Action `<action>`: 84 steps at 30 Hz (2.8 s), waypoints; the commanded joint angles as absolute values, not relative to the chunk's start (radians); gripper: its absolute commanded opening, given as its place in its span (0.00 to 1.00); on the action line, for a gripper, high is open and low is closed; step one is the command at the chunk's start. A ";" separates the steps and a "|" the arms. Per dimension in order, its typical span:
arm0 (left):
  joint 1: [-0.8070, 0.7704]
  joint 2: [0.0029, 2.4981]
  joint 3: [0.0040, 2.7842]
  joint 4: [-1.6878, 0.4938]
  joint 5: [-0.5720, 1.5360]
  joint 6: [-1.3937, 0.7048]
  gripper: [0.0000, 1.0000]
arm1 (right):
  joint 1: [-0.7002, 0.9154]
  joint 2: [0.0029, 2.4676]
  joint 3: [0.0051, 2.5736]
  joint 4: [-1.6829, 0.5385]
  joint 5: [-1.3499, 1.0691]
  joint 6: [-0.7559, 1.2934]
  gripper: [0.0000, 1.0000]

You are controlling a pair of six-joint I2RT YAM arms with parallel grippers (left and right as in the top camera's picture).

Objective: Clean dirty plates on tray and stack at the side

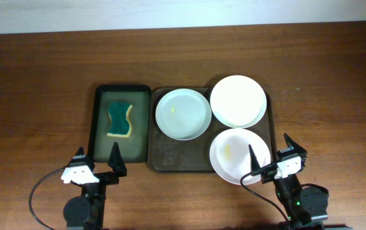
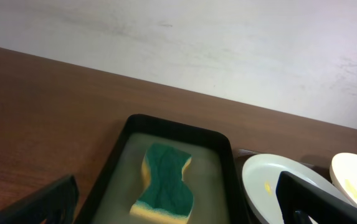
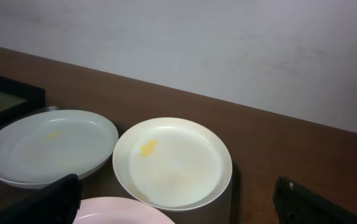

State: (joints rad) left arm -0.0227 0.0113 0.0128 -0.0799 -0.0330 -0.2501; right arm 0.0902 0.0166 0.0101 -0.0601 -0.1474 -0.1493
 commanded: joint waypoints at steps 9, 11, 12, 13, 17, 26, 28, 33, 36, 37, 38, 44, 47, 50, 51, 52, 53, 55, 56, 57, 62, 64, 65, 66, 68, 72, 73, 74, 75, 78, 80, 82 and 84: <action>-0.017 0.006 0.009 -0.084 -0.021 -0.231 0.99 | 0.084 0.013 0.006 -0.065 -0.146 -0.142 0.98; -0.017 0.006 0.009 -0.084 -0.021 -0.231 0.99 | 0.084 0.013 0.006 -0.065 -0.146 -0.142 0.98; -0.017 0.006 0.009 -0.084 -0.021 -0.231 0.99 | 0.084 0.013 0.006 -0.065 -0.146 -0.142 0.98; -0.017 0.006 0.009 -0.084 -0.021 -0.231 0.99 | 0.084 0.013 0.006 -0.065 -0.146 -0.142 0.98; -0.017 0.006 0.009 -0.084 -0.021 -0.231 0.99 | 0.084 0.013 0.006 -0.065 -0.146 -0.142 0.98; -0.017 0.006 0.009 -0.084 -0.021 -0.231 0.99 | 0.084 0.013 0.006 -0.065 -0.146 -0.142 0.98; -0.017 0.006 0.009 -0.084 -0.021 -0.231 0.99 | 0.084 0.013 0.006 -0.065 -0.146 -0.142 0.98; -0.017 0.006 0.009 -0.084 -0.021 -0.231 0.99 | 0.084 0.013 0.006 -0.065 -0.146 -0.142 0.99; -0.017 0.006 0.009 -0.084 -0.021 -0.231 0.99 | 0.084 0.013 0.006 -0.065 -0.146 -0.142 0.98; -0.017 0.006 0.009 -0.084 -0.021 -0.231 1.00 | 0.084 0.013 0.006 -0.065 -0.146 -0.142 0.98; -0.017 0.006 0.009 -0.084 -0.021 -0.231 0.99 | 0.084 0.013 0.006 -0.065 -0.146 -0.142 0.98; -0.017 0.006 0.009 -0.084 -0.021 -0.231 1.00 | 0.084 0.013 0.006 -0.065 -0.146 -0.142 0.99; -0.017 0.006 0.009 -0.084 -0.021 -0.231 1.00 | 0.084 0.013 0.006 -0.065 -0.146 -0.142 0.98; -0.017 0.006 0.009 -0.084 -0.021 -0.231 1.00 | 0.084 0.013 0.006 -0.065 -0.146 -0.142 0.98; -0.017 0.006 0.009 -0.084 -0.021 -0.231 0.99 | 0.084 0.013 0.006 -0.065 -0.146 -0.142 0.98; -0.017 0.006 0.009 -0.084 -0.021 -0.231 0.99 | 0.084 0.013 0.006 -0.065 -0.146 -0.142 0.98; -0.017 0.006 0.009 -0.084 -0.021 -0.231 0.99 | 0.084 0.013 0.006 -0.065 -0.146 -0.142 0.98; -0.017 0.006 0.009 -0.084 -0.021 -0.231 0.99 | 0.084 0.013 0.006 -0.065 -0.146 -0.142 0.98; -0.017 0.006 0.009 -0.084 -0.021 -0.231 0.99 | 0.084 0.013 0.006 -0.065 -0.146 -0.142 0.98; -0.017 0.006 0.009 -0.084 -0.021 -0.231 0.99 | 0.084 0.013 0.006 -0.065 -0.146 -0.142 0.98; -0.017 0.006 0.009 -0.081 -0.019 -0.232 0.99 | 0.084 0.013 0.006 -0.065 -0.146 -0.141 0.98; -0.017 0.006 0.009 -0.084 -0.016 -0.232 0.99 | 0.084 0.013 0.006 -0.064 -0.147 -0.141 0.98; -0.017 0.006 0.009 -0.084 -0.013 -0.232 0.99 | 0.084 0.013 0.006 -0.064 -0.154 -0.141 0.98; -0.017 0.006 0.009 -0.084 -0.013 -0.232 0.99 | 0.084 0.013 0.006 -0.064 -0.170 -0.141 0.98; -0.017 0.006 0.009 -0.083 -0.012 -0.236 0.99 | 0.084 0.013 0.006 -0.064 -0.181 -0.128 0.99; -0.017 0.006 0.009 0.009 0.053 -0.280 0.99 | 0.084 0.013 0.006 -0.025 -0.227 0.083 0.98; -0.017 0.006 0.010 0.028 0.078 -0.279 0.99 | 0.084 0.013 0.006 -0.018 -0.233 0.129 0.98; -0.017 0.006 0.014 0.031 0.095 -0.279 0.99 | 0.084 0.013 0.006 -0.015 -0.233 0.157 0.98; -0.017 0.006 0.034 0.014 0.118 -0.278 0.99 | 0.084 0.013 0.008 -0.014 -0.233 0.184 0.98; -0.017 0.007 0.126 -0.098 0.120 -0.275 1.00 | 0.084 0.013 0.048 -0.031 -0.233 0.186 0.98; -0.017 0.031 0.276 -0.244 0.120 -0.243 0.99 | 0.084 0.014 0.139 -0.095 -0.232 0.186 0.98; -0.017 0.088 0.421 -0.342 0.113 -0.187 1.00 | 0.084 0.031 0.255 -0.181 -0.224 0.185 0.98; -0.017 0.189 0.590 -0.447 0.112 -0.127 0.99 | 0.084 0.079 0.365 -0.245 -0.225 0.184 0.98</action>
State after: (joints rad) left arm -0.0227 0.0734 0.3317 -0.3614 0.0982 -0.2359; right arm 0.0902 0.0326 0.1719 -0.1986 -0.2165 0.1596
